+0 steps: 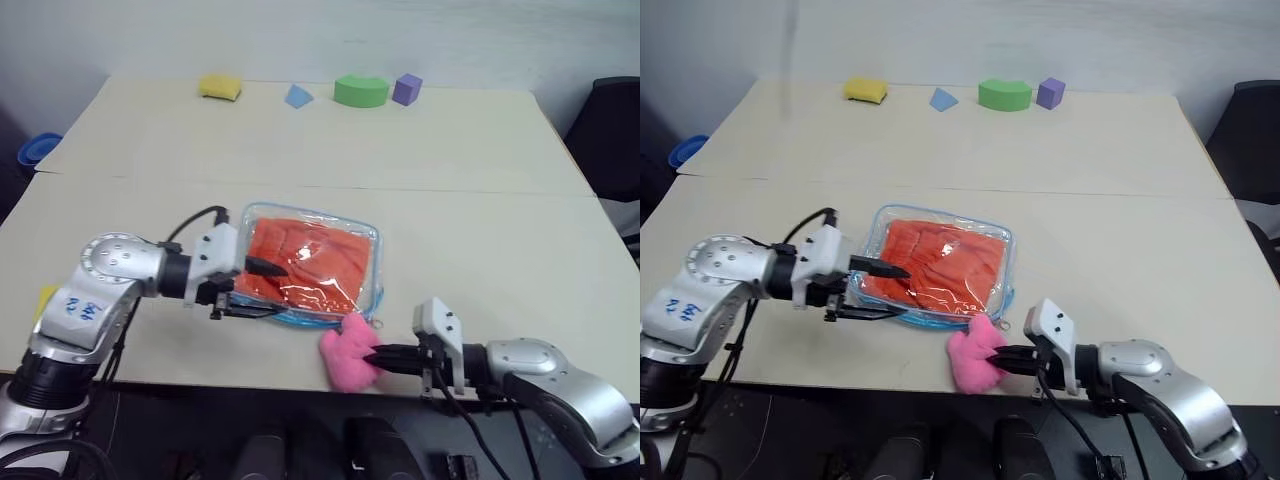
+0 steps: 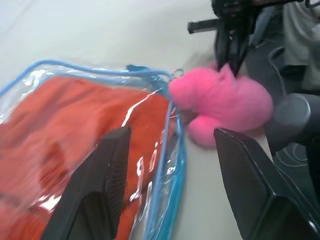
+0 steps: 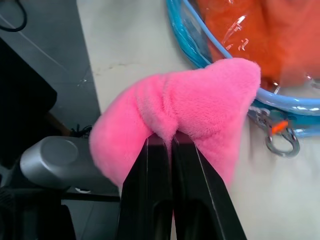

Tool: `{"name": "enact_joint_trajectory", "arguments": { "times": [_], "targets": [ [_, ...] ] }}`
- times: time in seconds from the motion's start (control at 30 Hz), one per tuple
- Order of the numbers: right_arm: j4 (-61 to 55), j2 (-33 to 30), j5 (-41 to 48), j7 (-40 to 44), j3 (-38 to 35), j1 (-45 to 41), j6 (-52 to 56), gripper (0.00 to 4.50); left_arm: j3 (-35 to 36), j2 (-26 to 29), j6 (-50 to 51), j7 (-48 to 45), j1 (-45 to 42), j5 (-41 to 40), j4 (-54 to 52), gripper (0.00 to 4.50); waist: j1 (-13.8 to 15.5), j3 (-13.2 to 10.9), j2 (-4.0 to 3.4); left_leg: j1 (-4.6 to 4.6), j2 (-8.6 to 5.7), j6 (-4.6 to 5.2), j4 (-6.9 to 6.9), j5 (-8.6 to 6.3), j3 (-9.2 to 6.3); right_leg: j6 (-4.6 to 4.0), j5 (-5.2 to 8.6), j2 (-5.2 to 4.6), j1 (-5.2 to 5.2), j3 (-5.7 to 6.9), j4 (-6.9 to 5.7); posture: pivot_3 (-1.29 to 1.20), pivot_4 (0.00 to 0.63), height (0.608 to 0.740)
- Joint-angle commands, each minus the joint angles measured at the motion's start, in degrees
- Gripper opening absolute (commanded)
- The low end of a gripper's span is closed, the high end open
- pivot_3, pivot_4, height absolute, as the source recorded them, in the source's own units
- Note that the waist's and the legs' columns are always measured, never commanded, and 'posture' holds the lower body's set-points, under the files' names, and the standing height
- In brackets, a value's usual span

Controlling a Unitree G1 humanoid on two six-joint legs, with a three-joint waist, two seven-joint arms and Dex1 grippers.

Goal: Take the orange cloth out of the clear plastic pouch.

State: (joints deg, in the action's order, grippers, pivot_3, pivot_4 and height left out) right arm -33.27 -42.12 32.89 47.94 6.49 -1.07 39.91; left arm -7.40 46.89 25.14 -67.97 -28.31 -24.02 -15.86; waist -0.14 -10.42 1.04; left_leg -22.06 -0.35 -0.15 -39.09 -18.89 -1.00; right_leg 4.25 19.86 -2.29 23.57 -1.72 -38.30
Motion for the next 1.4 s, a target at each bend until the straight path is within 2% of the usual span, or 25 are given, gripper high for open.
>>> {"name": "enact_joint_trajectory", "arguments": {
  "times": [0.03, 0.23, 0.43, 0.57, 0.63, 0.77, 1.0, 1.1, 1.33, 1.4],
  "targets": [
    [-1.19, -0.49, 1.68, -1.03, -2.23, 1.01, 1.97, 0.72, -2.70, -1.62, -0.13, -1.69, -3.10, 0.77, 0.60, 2.79, -0.10, 0.00, 0.01, 0.01, 0.01, 0.00, 0.00, 0.00, 0.00, 0.00, 0.00, 0.02, 0.01, -0.01, -0.01, 0.00, 0.150, 0.740],
    [-9.26, -5.19, 3.88, 0.15, -9.08, 5.91, 1.64, 2.63, -8.06, -4.71, -1.21, -5.74, -6.49, 1.69, 1.35, 2.79, 0.00, 0.01, 0.02, 0.00, 0.00, 0.01, -0.01, -0.01, 0.01, 0.00, 0.00, 0.02, -0.01, -0.02, -0.03, 0.00, 0.150, 0.740],
    [-17.38, -10.64, 11.33, 0.77, -20.55, 8.22, 5.43, 2.63, -12.63, -7.05, -6.36, -10.59, -7.67, 4.20, 3.05, 2.79, 0.18, 0.01, 0.02, 0.00, 0.00, 0.02, -0.01, -0.01, 0.01, 0.00, 0.00, 0.03, -0.01, -0.02, -0.03, 0.00, 0.150, 0.740],
    [-15.17, -17.81, 9.46, 6.12, -24.72, 6.03, 2.90, 2.63, -16.56, -9.95, -12.69, -12.10, -8.94, 8.82, 5.76, 2.79, 0.26, 0.02, 0.04, 0.01, -0.02, 0.05, -0.04, -0.03, 0.02, 0.01, 0.00, 0.03, -0.06, -0.02, 0.02, 0.00, 0.150, 0.740],
    [-10.96, -20.84, 4.89, 8.57, -22.48, 2.82, -1.13, 2.63, -18.62, -11.42, -17.20, -12.24, -9.10, 11.99, 7.82, 2.79, 0.16, 0.02, 0.04, 0.01, -0.01, 0.07, -0.04, -0.04, 0.01, 0.01, 0.00, 0.04, -0.07, -0.02, 0.03, 0.00, 0.150, 0.740],
    [1.07, -23.58, -11.04, 11.77, -9.70, -7.91, -15.43, 2.63, -21.71, -14.71, -25.01, -11.20, -9.05, 17.23, 11.97, 2.79, 0.01, 0.02, 0.03, 0.07, -0.01, 0.08, -0.04, -0.03, 0.08, 0.01, 0.00, 0.08, -0.07, -0.08, 0.02, 0.00, 0.150, 0.740],
    [18.60, -17.05, -30.18, 15.47, 6.84, -24.80, -36.59, 2.63, -22.56, -17.42, -32.43, -8.61, -7.84, 21.70, 16.15, 2.79, -0.03, 0.01, 0.02, 0.01, 0.01, -0.18, -0.05, 0.11, 0.14, 0.00, 0.00, 0.09, 0.07, -0.14, 0.00, 0.00, 0.150, 0.740],
    [23.90, -12.98, -34.49, 15.32, 10.20, -29.10, -43.88, 2.71, -20.99, -17.30, -31.51, -8.40, -7.47, 20.23, 15.71, 2.18, -0.05, 0.01, 0.02, 0.00, 0.01, -0.19, -0.06, 0.12, 0.13, 0.01, 0.00, 0.07, 0.08, -0.14, 0.00, 0.00, 0.150, 0.740],
    [32.28, -6.65, -40.36, 15.48, 14.49, -33.19, -56.04, 2.71, -18.22, -14.35, -27.40, -8.64, -4.92, 17.98, 10.65, 0.03, 0.03, 0.01, 0.02, -0.02, 0.01, -0.22, -0.08, 0.14, 0.12, 0.00, 0.00, 0.04, 0.10, -0.13, -0.06, 0.00, 0.150, 0.740],
    [33.76, -5.40, -40.70, 15.82, 14.86, -33.85, -57.77, 2.71, -17.76, -13.74, -25.08, -8.02, -4.20, 17.91, 8.80, 0.01, -0.04, 0.01, 0.02, -0.02, 0.01, -0.23, -0.08, 0.14, 0.12, 0.00, 0.00, 0.04, 0.10, -0.13, -0.07, 0.00, 0.150, 0.740]
  ]
}}
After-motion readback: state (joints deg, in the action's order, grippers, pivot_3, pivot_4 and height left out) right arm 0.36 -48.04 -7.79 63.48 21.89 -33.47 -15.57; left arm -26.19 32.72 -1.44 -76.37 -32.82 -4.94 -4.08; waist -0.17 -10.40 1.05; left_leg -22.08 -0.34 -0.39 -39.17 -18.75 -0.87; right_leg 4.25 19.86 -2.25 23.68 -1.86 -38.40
